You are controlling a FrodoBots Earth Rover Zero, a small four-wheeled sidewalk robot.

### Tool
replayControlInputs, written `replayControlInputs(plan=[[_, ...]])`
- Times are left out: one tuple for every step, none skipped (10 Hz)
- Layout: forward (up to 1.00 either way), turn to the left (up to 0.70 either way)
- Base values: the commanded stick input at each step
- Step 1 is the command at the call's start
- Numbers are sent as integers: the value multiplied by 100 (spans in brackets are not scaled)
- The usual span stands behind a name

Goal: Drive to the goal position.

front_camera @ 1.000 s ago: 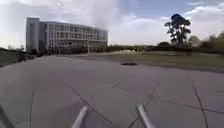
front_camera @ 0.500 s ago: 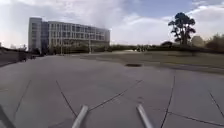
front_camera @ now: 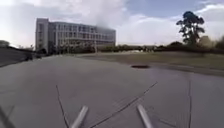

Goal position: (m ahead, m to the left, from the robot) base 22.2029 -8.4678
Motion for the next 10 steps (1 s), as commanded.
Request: replayControlInputs(plan=[[70, 14], [70, 14], [70, 14], [70, 14], [70, 14], [45, 0], [46, 0], [63, 0], [70, 0], [70, 0]])
